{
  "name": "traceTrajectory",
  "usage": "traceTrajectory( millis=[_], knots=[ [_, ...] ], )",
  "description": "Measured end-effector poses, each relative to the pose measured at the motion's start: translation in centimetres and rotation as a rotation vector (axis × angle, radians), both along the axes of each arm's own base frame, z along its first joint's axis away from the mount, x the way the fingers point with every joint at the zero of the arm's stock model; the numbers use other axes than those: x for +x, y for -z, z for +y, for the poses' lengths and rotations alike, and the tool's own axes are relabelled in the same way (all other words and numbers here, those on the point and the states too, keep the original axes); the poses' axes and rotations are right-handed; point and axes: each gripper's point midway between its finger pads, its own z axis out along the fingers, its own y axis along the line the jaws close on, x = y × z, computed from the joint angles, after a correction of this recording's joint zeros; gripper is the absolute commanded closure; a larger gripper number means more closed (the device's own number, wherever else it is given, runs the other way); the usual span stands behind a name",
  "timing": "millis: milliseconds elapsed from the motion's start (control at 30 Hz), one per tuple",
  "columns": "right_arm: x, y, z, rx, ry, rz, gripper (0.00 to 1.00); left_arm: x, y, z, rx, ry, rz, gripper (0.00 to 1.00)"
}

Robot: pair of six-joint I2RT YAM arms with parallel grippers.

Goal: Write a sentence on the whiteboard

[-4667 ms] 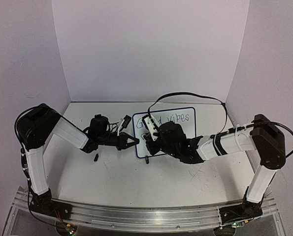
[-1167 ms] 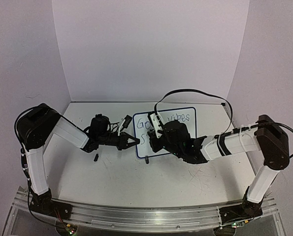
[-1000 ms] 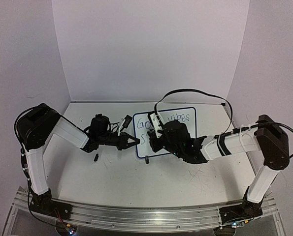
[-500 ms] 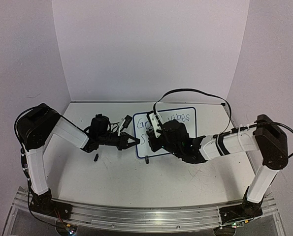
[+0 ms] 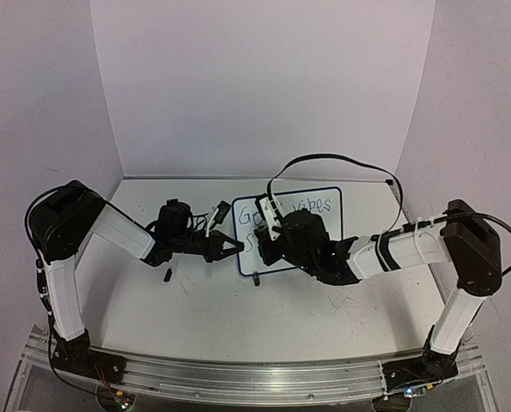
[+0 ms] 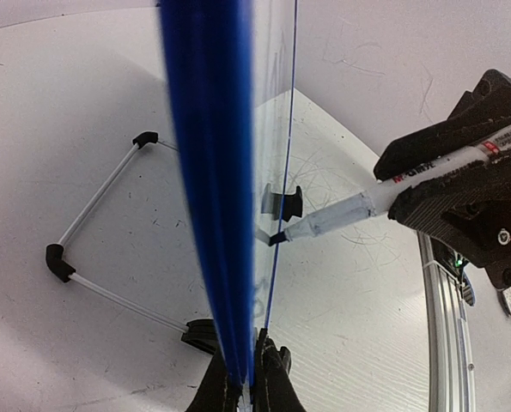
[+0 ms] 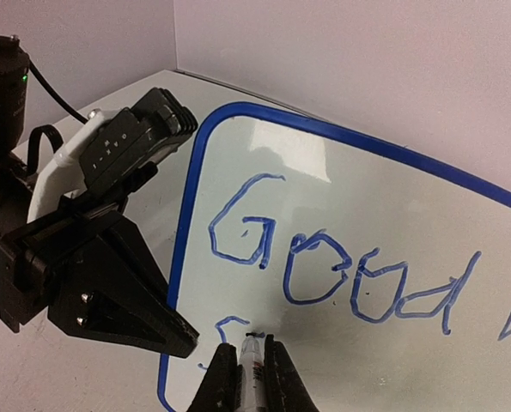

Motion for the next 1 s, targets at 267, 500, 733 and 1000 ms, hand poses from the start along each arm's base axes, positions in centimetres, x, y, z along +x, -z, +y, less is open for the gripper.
traceTrajectory(
  millis=[267,500,733,1000],
  knots=[
    [-0.4,1.0,-0.2,0.0,-0.008,0.029,1.0,0.0,0.0,0.0,0.001,0.002,-0.006,1.0],
    [-0.9,2.2,-0.5,-0.008,-0.013,0.061,1.0,0.0,0.0,0.0,0.001,0.002,-0.006,1.0],
    [-1.0,2.5,-0.7,-0.009,-0.007,0.07,1.0,0.0,0.0,-0.1,0.002,0.001,-0.007,1.0],
    [-0.8,2.4,-0.9,-0.013,0.012,0.062,1.0,0.1,-0.1,-0.2,0.005,-0.003,-0.008,1.0]
  ],
)
